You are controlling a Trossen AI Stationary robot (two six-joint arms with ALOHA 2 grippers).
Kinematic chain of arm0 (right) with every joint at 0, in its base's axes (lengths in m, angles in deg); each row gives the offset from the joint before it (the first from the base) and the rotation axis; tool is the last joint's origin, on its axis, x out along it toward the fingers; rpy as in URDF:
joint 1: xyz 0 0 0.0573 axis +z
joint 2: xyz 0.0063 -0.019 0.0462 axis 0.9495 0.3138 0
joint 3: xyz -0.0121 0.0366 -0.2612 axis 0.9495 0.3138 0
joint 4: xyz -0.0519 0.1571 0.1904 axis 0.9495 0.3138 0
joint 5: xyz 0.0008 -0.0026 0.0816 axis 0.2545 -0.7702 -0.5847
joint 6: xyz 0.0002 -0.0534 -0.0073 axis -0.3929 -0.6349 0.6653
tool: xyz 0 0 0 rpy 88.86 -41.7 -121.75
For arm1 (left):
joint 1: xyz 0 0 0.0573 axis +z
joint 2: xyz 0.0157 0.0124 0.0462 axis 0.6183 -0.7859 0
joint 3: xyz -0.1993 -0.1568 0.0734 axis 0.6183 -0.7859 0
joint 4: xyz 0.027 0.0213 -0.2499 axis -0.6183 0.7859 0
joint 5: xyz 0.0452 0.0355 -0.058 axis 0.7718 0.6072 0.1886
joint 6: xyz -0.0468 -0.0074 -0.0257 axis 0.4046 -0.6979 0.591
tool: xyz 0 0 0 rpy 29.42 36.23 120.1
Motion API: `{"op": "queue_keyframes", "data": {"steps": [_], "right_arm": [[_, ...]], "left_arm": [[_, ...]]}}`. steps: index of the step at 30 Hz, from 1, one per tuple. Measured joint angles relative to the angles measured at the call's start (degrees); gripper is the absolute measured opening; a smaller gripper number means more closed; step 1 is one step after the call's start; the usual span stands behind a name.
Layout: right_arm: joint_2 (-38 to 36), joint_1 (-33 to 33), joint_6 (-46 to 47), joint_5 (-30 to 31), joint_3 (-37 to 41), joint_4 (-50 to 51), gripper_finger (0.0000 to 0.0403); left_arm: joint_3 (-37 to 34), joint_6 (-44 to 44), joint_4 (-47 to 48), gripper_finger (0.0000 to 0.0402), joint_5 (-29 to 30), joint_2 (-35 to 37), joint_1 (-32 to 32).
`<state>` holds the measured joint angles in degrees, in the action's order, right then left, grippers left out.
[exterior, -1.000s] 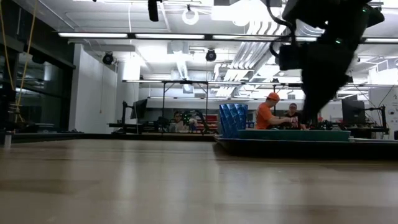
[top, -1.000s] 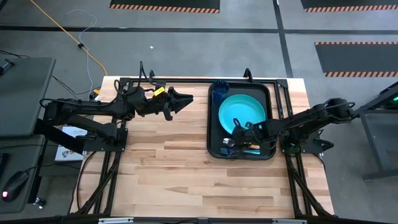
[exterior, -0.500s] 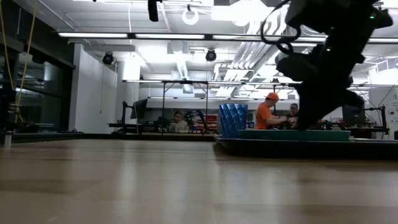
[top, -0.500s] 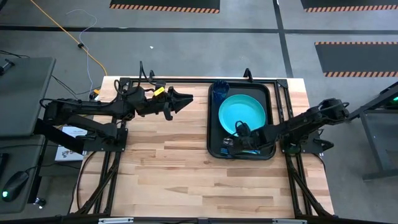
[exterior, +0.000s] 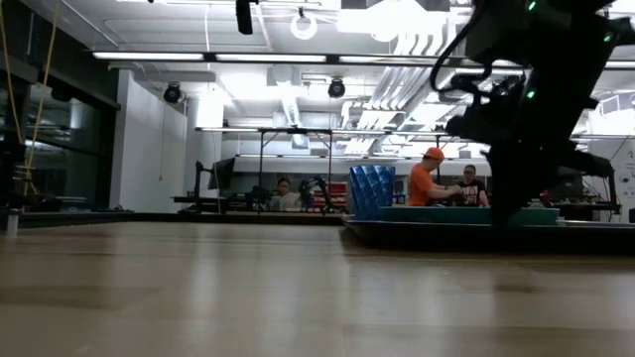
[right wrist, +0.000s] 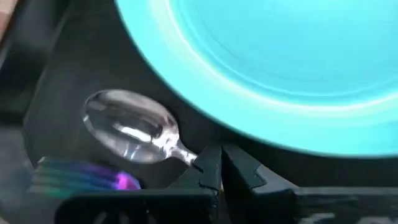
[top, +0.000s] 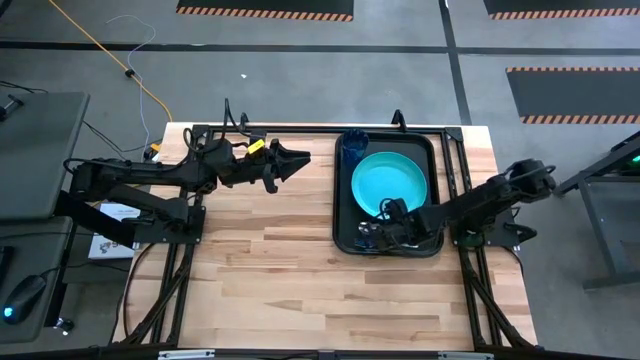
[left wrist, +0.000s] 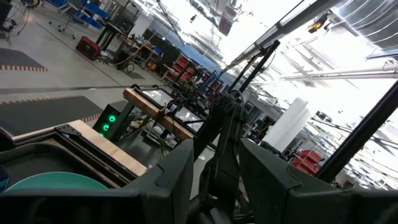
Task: Pick and place plate/cup/fork/spoon on tray
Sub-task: Adjust the orange spoon on the black tray
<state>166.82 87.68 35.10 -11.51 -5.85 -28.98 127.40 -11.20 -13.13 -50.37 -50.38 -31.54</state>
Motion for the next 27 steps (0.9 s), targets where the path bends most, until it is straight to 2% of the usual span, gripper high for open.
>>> {"op": "queue_keyframes", "data": {"steps": [11,27], "right_arm": [[4.5,-0.6,-0.9,-1.7,0.0,-4.0,0.0000],[3.9,-0.6,-10.8,-1.6,0.0,-6.5,0.0000]], "left_arm": [[0.0,0.1,-0.2,0.0117,0.0,0.0,0.0],[0.0,0.0,-0.3,0.0117,0.0,0.0,0.0]]}}
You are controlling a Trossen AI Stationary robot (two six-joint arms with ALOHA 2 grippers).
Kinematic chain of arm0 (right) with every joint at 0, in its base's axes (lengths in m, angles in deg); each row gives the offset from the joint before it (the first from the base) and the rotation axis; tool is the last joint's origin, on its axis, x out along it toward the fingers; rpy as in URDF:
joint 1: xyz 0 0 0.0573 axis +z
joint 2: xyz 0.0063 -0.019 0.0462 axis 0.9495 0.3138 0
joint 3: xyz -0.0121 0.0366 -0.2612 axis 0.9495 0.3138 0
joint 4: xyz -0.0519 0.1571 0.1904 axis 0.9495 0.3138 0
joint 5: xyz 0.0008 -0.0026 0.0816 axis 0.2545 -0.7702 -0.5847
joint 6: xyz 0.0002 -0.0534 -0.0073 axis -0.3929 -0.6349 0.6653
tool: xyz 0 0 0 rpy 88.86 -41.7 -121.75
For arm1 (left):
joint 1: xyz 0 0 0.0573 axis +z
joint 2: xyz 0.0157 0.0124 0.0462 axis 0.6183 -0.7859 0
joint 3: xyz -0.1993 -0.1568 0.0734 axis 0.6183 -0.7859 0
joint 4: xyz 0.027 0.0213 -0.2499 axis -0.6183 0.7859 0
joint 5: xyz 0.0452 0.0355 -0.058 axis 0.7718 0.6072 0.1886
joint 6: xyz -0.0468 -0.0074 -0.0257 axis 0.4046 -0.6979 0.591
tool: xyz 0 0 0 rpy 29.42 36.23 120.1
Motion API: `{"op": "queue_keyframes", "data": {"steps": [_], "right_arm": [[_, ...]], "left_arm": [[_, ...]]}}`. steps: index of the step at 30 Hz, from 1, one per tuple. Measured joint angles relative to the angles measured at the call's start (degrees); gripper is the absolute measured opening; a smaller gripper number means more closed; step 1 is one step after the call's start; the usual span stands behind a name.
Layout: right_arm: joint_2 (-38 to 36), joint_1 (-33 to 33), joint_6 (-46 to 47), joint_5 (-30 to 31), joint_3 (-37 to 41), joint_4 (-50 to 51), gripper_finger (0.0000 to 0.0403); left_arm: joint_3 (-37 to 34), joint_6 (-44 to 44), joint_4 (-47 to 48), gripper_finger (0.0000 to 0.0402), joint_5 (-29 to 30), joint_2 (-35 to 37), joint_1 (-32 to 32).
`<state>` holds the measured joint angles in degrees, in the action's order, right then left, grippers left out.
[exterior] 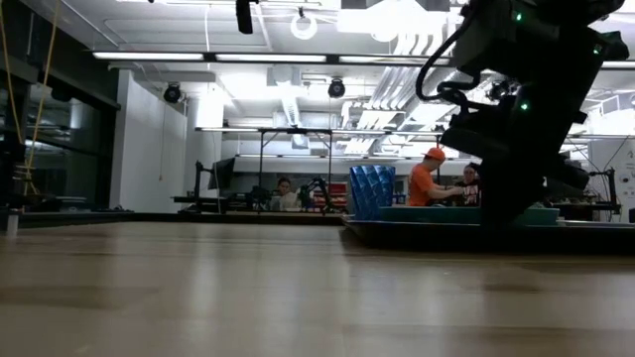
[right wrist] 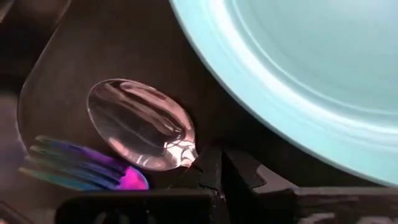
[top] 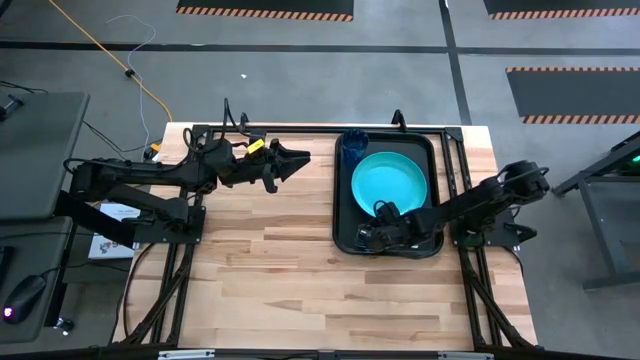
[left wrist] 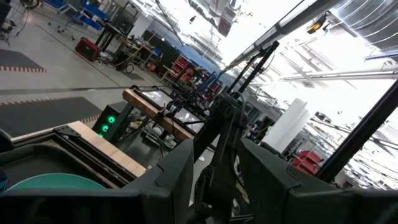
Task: Pick and place plate/cup/fork/spoon on tray
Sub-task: Adjust the orange spoon on the black tray, then return to Home Position
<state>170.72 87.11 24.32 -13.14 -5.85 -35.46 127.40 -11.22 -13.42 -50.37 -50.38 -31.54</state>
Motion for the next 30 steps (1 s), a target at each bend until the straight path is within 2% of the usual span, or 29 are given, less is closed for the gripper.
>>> {"op": "queue_keyframes", "data": {"steps": [4,11,19,22,26,30], "right_arm": [[-4.3,0.5,-5.4,-0.3,0.0,0.5,0.0000],[-18.6,2.8,-22.0,-1.3,0.0,0.8,0.0000],[-33.9,2.6,-36.3,-8.6,0.0,-3.3,0.0000],[-38.2,1.0,-39.4,-12.5,0.0,-5.9,0.0000],[-42.3,-0.5,-41.8,-16.8,0.0,-11.1,0.0000],[-44.9,-0.9,-42.2,-19.4,0.0,-17.0,0.0000]], "left_arm": [[0.0,0.0,0.8,0.0117,-1.2,0.6,0.0],[0.1,-0.9,5.0,0.0117,-3.7,3.6,0.1],[0.1,-6.3,14.2,0.0113,-2.3,8.2,-1.6],[0.1,-10.1,17.8,0.0086,0.6,9.7,-3.5],[0.0,-13.5,23.5,0.0017,4.6,12.1,-5.8],[0.0,-16.7,28.4,0.0008,6.9,14.9,-6.8]]}}
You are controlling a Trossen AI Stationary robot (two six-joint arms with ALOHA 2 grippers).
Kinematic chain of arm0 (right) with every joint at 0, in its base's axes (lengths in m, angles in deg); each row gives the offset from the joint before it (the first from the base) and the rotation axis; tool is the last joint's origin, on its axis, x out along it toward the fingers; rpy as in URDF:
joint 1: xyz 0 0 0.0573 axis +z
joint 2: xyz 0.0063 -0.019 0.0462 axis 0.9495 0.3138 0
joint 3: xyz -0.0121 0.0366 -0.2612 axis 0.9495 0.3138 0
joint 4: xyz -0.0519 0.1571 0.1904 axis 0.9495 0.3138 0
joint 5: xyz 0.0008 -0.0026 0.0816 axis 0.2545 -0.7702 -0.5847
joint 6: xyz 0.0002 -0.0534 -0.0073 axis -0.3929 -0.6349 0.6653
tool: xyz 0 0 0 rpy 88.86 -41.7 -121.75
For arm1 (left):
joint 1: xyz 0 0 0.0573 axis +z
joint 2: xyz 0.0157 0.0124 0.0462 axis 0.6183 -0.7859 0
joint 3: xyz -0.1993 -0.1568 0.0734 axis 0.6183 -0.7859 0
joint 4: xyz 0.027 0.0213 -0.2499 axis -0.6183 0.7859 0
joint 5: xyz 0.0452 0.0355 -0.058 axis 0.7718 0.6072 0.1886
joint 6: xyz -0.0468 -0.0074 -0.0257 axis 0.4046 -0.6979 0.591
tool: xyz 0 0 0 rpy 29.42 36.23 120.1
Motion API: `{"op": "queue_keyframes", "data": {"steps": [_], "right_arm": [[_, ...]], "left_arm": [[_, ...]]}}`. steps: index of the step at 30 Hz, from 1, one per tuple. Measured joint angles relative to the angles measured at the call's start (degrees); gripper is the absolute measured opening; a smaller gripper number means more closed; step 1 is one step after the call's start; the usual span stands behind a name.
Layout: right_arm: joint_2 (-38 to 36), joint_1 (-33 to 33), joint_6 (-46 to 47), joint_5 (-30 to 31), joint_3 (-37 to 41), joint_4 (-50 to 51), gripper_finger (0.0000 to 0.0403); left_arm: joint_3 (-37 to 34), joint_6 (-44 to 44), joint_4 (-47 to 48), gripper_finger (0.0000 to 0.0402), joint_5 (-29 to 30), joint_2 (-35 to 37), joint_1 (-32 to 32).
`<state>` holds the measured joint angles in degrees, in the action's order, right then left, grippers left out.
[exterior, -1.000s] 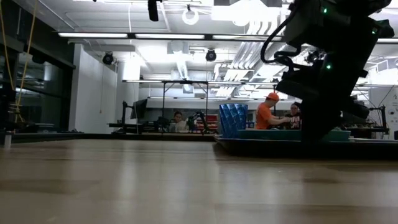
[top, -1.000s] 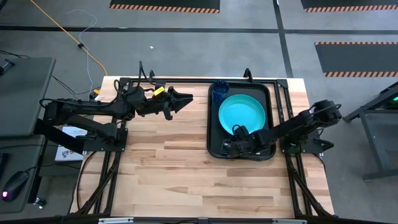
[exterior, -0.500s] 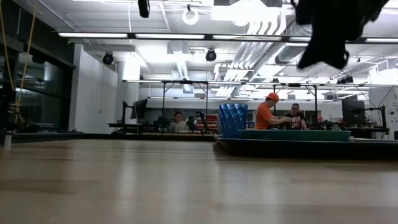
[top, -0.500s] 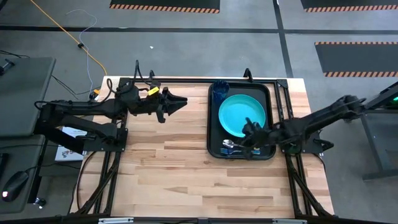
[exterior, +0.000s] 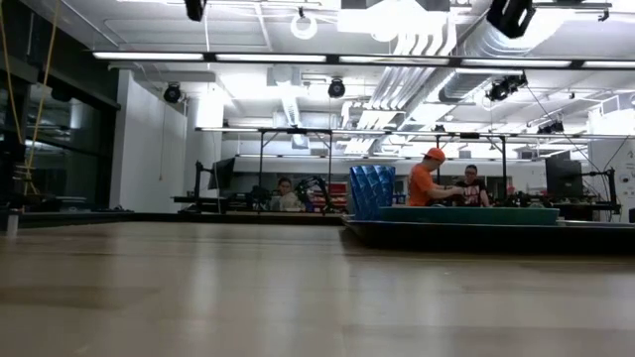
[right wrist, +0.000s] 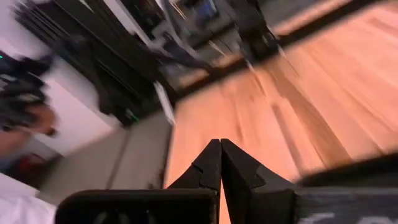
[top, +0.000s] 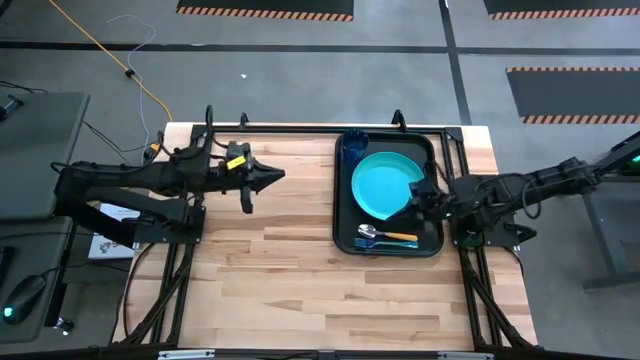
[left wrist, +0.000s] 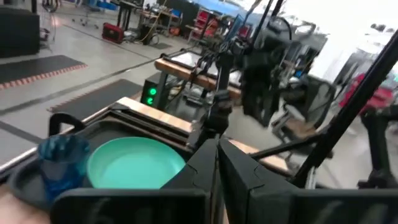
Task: Pick and place plate/cup/fork/spoon on tray
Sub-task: Return to Home Position
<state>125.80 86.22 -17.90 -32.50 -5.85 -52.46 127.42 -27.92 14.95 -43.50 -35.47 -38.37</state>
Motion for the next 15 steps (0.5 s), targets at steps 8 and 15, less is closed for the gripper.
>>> {"op": "queue_keyframes", "data": {"steps": [8,15], "right_arm": [[-2.4,0.0,0.2,0.5,0.0,-5.0,0.0000],[-2.2,0.0,-0.4,0.8,0.0,-5.4,0.0000]], "left_arm": [[0.0,-5.9,5.8,0.0001,-1.0,8.3,2.5],[0.0,-7.3,8.5,0.0000,-2.4,14.6,2.9]]}}
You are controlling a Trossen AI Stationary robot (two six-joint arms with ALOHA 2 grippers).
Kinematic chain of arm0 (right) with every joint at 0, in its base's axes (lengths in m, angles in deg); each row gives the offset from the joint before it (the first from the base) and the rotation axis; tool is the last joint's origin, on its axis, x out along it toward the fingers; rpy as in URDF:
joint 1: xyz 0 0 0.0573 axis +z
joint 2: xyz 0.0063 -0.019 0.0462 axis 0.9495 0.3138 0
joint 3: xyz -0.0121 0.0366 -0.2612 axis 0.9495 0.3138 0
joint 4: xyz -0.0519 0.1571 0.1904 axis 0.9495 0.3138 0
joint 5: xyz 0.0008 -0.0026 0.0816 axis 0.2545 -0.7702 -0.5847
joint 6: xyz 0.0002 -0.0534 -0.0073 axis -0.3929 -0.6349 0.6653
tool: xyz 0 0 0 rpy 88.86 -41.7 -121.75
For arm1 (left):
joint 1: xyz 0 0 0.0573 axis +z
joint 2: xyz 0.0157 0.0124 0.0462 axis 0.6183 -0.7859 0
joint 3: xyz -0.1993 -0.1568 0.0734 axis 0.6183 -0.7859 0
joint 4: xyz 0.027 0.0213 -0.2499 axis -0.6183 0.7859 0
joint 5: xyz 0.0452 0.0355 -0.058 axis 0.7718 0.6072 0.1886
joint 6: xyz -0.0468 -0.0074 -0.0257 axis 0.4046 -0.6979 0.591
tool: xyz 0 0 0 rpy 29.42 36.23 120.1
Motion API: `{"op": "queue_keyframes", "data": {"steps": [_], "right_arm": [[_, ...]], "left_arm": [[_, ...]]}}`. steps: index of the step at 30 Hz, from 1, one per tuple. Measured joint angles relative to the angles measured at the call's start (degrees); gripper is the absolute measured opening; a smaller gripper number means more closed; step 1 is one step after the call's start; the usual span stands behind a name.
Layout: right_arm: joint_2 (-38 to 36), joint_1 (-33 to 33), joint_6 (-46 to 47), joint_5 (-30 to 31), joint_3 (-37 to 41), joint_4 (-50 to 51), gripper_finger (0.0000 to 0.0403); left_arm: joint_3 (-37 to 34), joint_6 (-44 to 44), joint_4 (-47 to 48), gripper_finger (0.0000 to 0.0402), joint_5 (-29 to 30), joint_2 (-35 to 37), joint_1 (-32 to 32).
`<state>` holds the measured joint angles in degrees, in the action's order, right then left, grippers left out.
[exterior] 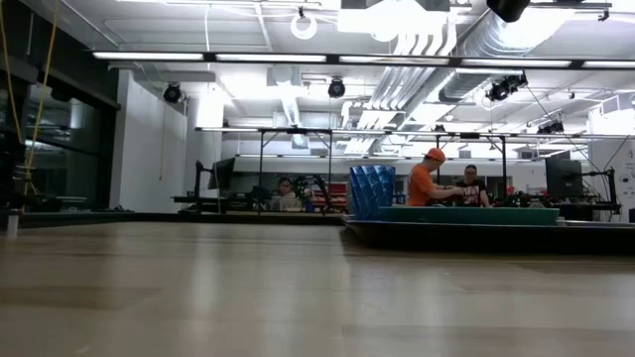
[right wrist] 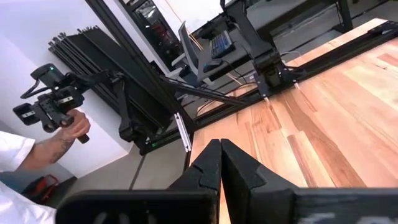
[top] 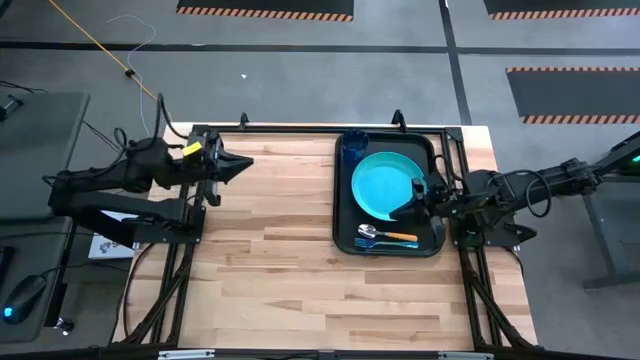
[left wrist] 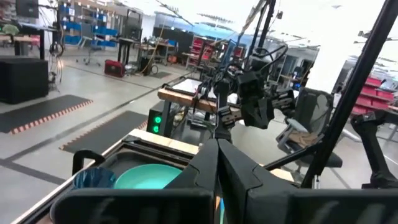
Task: Pick and place plate/cup/fork/spoon on tray
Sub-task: Return to Home Position
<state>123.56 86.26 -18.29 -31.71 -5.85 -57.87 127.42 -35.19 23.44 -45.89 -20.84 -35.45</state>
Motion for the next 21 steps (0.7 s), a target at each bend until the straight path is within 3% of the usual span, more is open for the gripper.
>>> {"op": "queue_keyframes", "data": {"steps": [21], "right_arm": [[0.0,0.0,2.4,4.9,0.0,-0.4,0.0000]], "left_arm": [[0.0,-1.6,1.4,0.0000,-0.1,1.7,-0.2]]}}
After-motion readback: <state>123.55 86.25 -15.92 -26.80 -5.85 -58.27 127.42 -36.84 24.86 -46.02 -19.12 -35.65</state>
